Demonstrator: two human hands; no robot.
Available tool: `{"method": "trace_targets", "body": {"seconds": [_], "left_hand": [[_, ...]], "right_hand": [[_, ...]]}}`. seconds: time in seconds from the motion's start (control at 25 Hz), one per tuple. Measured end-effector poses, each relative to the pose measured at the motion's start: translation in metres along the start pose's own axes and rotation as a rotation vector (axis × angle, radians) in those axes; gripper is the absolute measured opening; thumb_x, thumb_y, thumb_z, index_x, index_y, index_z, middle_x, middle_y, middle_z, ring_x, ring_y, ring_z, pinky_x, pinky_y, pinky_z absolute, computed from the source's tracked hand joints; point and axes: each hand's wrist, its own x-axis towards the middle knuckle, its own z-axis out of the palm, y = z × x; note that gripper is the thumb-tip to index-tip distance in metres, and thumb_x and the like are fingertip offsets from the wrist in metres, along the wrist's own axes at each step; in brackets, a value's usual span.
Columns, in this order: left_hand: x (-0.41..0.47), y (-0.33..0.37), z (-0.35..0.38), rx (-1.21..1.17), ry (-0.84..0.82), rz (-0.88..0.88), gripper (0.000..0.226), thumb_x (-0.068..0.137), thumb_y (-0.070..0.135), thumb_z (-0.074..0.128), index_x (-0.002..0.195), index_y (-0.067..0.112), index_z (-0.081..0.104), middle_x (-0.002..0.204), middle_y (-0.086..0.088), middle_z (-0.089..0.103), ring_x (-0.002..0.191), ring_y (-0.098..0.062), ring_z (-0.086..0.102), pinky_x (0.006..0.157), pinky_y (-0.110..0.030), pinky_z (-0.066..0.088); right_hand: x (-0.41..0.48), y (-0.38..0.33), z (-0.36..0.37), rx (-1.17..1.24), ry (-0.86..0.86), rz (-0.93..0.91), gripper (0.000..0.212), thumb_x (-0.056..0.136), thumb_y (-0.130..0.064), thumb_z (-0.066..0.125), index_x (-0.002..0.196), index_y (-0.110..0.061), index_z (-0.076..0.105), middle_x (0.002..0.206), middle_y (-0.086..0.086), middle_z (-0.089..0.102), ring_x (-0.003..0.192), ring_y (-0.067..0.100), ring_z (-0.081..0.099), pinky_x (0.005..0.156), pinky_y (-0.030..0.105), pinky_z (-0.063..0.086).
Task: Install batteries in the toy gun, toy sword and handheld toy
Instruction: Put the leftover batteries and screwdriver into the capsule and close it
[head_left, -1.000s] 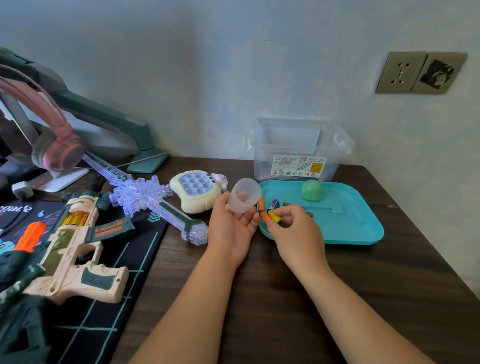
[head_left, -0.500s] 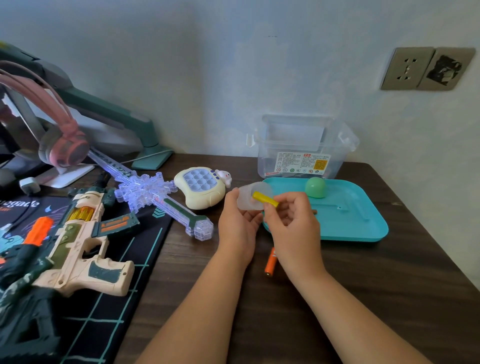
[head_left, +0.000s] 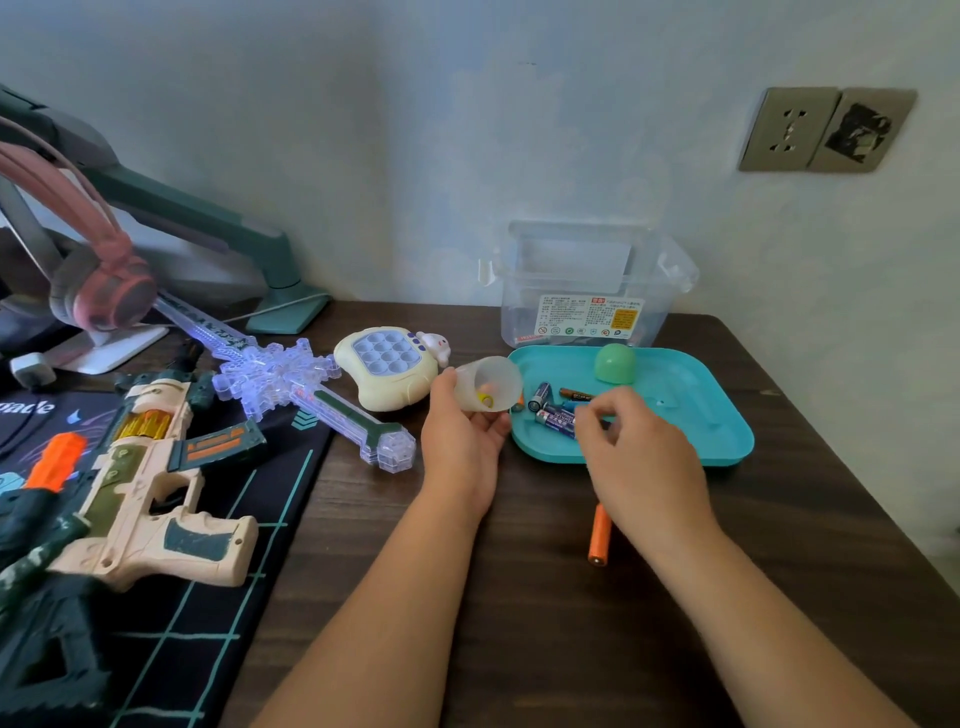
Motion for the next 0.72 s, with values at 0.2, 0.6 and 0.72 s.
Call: {"method": "trace_targets", "body": {"seconds": [0.2,0.6,0.72], "left_hand": [[-0.002,0.001,0.0,-0.009,-0.009,-0.033,0.022,0.099,0.03,0.05,0.11,0.014,0.061,0.089,-0.006,0.07,0.073,-0.015,0.064,0.059,-0.025,0.049],[-0.003,0.001,-0.002,-0.005,-0.076,-0.02,0.022,0.098,0.028,0.047,0.098,0.012,0.062,0.088,-0.008,0.066,0.076,-0.019,0.062,0.067,-0.029,0.047],[-0.001,0.0,-0.005,0.01,-0.106,-0.023,0.026,0.098,0.029,0.047,0.102,0.01,0.065,0.097,-0.013,0.068,0.088,-0.023,0.064,0.081,-0.034,0.05]], "right_hand": [[-0.019,-0.005,-0.032,-0.402,-0.628,0.245,0.037,0.086,-0.054,0.059,0.107,-0.026,0.048,0.087,-0.002,0.063,0.066,0.011,0.066,0.066,0.028,0.058],[0.004,-0.044,-0.043,0.425,-0.351,-0.102,0.02,0.09,-0.016,0.063,0.099,-0.034,0.063,0.085,0.007,0.066,0.077,0.023,0.069,0.072,0.035,0.06],[0.015,-0.055,-0.019,0.118,-0.172,-0.278,0.018,0.091,-0.028,0.06,0.105,-0.04,0.062,0.097,-0.006,0.055,0.086,0.011,0.055,0.079,0.028,0.049]]}}
